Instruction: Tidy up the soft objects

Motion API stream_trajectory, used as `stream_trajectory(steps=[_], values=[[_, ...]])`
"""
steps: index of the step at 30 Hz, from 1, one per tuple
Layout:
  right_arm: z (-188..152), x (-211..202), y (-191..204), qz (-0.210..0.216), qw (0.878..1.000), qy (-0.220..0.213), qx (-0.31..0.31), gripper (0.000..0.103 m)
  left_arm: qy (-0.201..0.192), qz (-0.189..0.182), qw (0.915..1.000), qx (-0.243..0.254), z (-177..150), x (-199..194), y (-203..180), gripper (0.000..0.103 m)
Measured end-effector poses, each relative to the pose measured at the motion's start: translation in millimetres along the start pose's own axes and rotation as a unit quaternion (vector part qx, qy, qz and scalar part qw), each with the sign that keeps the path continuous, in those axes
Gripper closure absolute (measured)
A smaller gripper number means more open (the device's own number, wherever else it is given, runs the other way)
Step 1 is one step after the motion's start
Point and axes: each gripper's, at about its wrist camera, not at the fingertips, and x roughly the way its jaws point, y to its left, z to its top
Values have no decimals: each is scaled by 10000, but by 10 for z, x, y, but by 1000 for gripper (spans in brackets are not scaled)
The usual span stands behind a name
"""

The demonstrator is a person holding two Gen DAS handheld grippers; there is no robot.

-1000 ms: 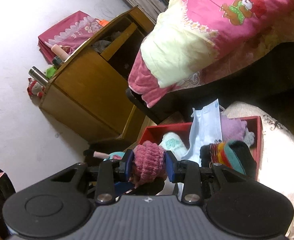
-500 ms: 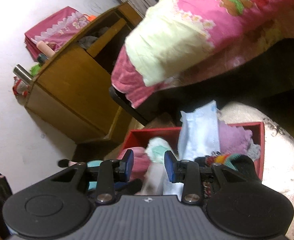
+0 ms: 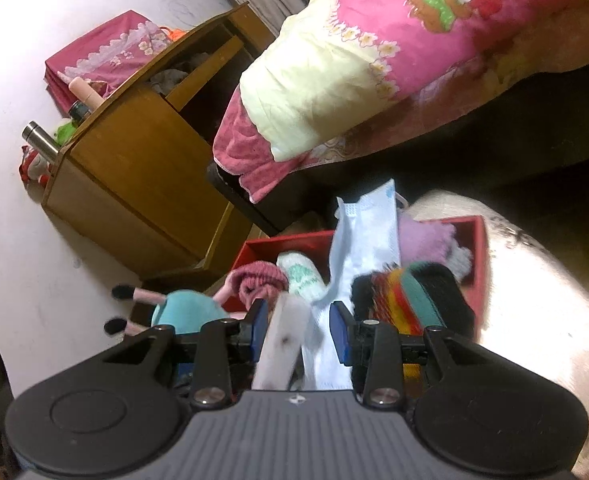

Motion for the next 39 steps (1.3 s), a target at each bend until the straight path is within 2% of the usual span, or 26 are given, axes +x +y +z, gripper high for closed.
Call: stream_trajectory(steps=[9, 16, 26, 35, 39], values=[[-260, -305, 106, -652, 9949, -286, -714, 97, -230, 317, 9989, 261, -169, -256, -151, 38], [-376, -410, 30, -846, 9929, -339, -768, 97, -352, 350, 9985, 240, -233, -384, -166, 33], [-522, -597, 19, -971, 9905, -454, -862, 96, -507, 359, 9974, 357, -386, -596, -263, 25], [-783, -836, 39, -975, 9895, -486, -950, 94, -515, 322, 9976, 342, -596, -795, -272, 24], [-922, -944, 35, -962, 9898, -469, -939, 90, -466, 319, 9979, 303, -711, -861, -256, 24]])
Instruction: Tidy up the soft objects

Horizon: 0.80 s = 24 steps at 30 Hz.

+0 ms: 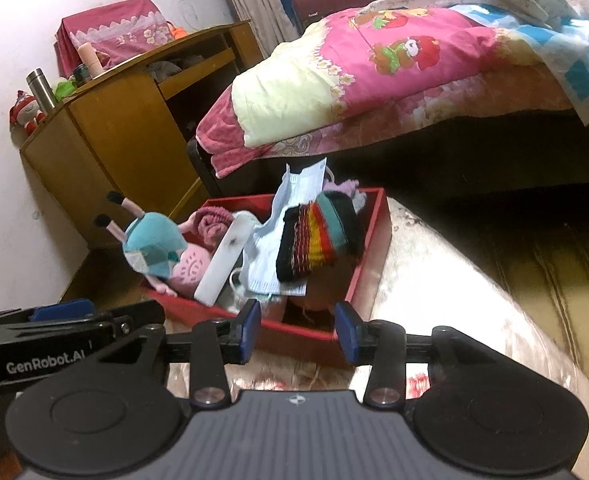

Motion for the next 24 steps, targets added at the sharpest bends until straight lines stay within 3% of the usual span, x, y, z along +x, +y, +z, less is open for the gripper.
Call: stream_trajectory(steps=[24], values=[[-577, -604, 35, -68, 9999, -119, 72, 90, 98, -55, 9999, -121, -528, -402, 109, 20]])
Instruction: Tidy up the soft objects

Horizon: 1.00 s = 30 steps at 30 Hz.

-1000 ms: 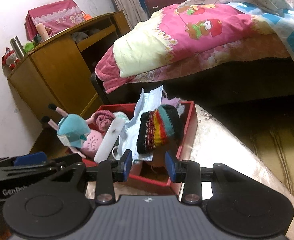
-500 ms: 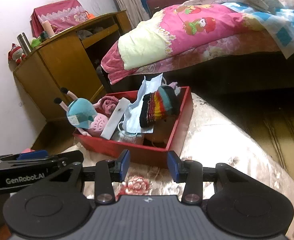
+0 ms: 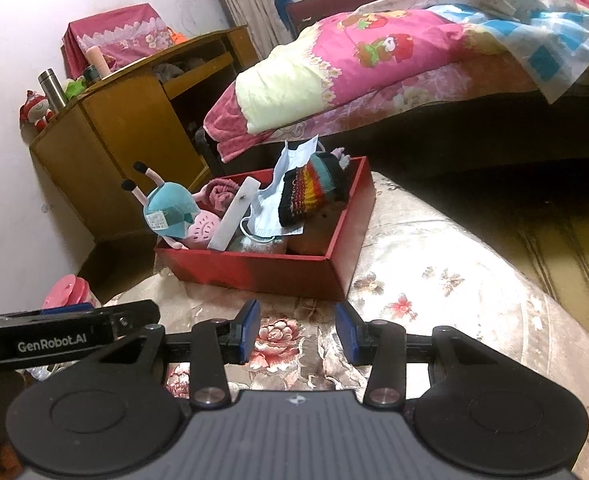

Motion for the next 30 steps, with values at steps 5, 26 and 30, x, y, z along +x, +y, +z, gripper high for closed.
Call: stream_trajectory(steps=[5, 26, 30], values=[[-40, -10, 49, -89, 9998, -58, -171, 90, 18, -23, 10000, -44, -54, -20, -9, 19], [-34, 12, 132, 146, 9995, -223, -150, 83, 67, 130, 9996, -256, -80, 79, -54, 15], [-30, 18, 121, 140, 9996, -225, -118, 83, 11, 238, 9995, -226, -85, 70, -86, 16]])
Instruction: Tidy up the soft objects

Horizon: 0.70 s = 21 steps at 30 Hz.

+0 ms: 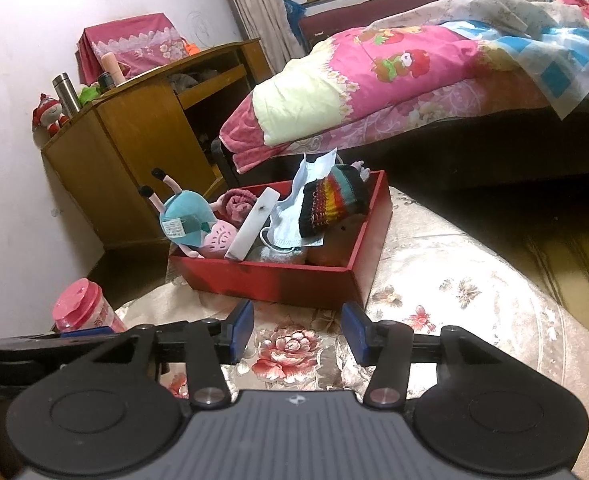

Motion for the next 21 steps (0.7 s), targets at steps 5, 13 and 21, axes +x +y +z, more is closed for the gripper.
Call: stream_trajectory(steps=[5, 13, 21], values=[[-2, 18, -16, 4, 10000, 26, 24, 83, -16, 51, 10000, 28, 2, -4, -15, 17], [1, 14, -22, 39, 10000, 12, 64, 83, -47, 87, 9999, 42, 3, -15, -12, 17], [1, 14, -17, 40, 10000, 18, 67, 83, -72, 135, 9999, 72, 5, -17, -25, 17]])
